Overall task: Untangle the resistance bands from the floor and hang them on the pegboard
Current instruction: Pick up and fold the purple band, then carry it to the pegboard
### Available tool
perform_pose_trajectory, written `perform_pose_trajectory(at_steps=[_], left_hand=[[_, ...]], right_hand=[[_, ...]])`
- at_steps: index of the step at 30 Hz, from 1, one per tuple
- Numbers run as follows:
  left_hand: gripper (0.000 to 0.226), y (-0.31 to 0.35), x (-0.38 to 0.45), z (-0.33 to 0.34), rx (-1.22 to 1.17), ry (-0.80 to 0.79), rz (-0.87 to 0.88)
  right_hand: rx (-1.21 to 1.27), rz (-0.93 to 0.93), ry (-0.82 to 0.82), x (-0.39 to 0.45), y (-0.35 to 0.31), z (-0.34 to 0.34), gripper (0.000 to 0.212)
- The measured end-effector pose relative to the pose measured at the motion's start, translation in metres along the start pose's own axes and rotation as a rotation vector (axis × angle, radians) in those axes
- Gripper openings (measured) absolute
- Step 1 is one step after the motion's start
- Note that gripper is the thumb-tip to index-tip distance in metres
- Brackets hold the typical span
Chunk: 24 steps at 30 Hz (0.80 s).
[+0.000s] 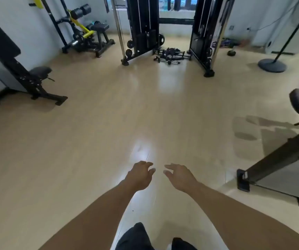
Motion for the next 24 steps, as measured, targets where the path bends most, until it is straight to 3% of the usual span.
perform_pose_trajectory(at_steps=[7, 13, 24], left_hand=[[0.045, 0.049, 0.128, 0.000, 0.022, -0.076, 0.076], [0.043, 0.081, 0.275, -0.034, 0.037, -0.119, 0.153], [0.044, 0.185, 0.493, -0.048, 0.259, -0.378, 0.253]], right_hand=[[0.038, 0.161, -0.019, 0.091, 0.074, -0.027, 0.048], [0.043, 0.277, 0.005, 0.194, 0.122, -0.094, 0.046], [0.227, 0.469, 0.013, 0.351, 0.227, -0.198, 0.042]])
Point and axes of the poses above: each hand's wrist, its own x-axis towards the middle knuckle, its own z-axis out of the palm, y = z × x, the point moved 8 cm from there along x, towards the middle knuckle, and after that the axes turned 12 degrees about -x, right-handed, at the moved point
